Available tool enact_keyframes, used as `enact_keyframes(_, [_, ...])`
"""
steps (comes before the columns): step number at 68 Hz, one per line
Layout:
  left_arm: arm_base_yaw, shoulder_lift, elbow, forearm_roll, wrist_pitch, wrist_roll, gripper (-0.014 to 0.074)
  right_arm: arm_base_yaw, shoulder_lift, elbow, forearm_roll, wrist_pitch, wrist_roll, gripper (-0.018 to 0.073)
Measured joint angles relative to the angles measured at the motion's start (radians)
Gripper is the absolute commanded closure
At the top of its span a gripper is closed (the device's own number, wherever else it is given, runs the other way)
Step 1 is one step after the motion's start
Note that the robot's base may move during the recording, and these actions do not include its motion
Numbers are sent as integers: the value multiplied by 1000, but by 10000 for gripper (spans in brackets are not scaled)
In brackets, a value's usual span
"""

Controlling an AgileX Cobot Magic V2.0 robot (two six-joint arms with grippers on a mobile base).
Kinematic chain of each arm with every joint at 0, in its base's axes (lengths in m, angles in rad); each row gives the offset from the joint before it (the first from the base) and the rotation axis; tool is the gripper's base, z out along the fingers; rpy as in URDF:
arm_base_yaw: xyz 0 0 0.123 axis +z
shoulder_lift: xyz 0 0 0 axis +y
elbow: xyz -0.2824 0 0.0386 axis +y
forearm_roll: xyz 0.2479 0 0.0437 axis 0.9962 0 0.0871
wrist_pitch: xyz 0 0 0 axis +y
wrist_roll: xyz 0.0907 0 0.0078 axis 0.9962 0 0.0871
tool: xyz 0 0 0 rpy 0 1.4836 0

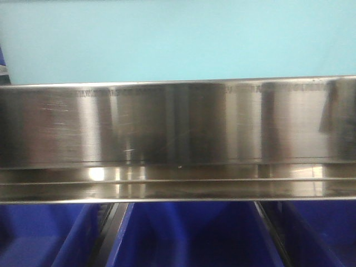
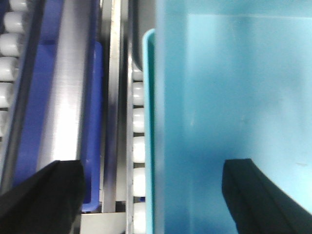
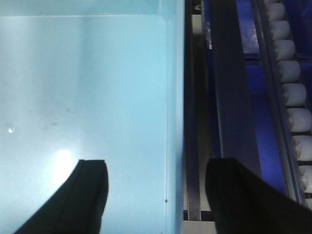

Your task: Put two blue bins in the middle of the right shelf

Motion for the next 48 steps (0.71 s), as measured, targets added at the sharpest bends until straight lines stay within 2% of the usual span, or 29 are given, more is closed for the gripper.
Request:
enact_keyframes(30, [1,4,2,-13,0,6,113,0,-76,128,21,4,-3,232])
enact_keyframes(48, [1,4,95,-26,0,6,113,0,-76,174,21,5,-3,232])
